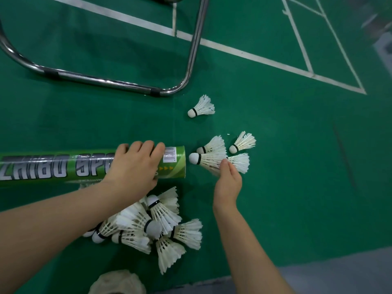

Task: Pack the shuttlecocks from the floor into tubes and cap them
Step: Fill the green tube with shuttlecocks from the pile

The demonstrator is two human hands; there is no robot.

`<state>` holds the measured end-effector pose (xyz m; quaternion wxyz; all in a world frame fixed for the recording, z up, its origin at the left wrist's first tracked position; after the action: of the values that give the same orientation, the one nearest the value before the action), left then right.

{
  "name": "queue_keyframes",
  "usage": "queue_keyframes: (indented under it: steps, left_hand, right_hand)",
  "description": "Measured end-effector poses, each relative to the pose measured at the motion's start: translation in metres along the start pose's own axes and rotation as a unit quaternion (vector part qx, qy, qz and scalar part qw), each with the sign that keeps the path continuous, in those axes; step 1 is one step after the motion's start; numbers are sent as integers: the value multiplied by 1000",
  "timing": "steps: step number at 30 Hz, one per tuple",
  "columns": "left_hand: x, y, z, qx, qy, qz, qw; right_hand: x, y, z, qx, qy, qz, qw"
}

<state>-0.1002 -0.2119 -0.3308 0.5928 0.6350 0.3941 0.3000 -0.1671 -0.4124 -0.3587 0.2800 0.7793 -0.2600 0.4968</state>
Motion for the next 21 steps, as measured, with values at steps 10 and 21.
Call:
queue_keyframes:
  steps: [10,21]
  left_hand:
    - [1,6,0,-8,-4,-13,1000]
    - [5,4,0,-2,1,-21,1000]
  right_hand:
    - [18,-27,-19,89,38,-6,995]
    - [10,-23,-11,70,83,-93,990]
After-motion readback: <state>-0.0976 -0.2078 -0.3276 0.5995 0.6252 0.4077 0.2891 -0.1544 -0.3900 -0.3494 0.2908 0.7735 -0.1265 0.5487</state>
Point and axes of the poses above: each hand's wrist, its own z-axis towards the middle knuckle, its own y-axis out of the back of the hand, x = y × z, the point moved 10 cm from there along z, towards the middle knuckle
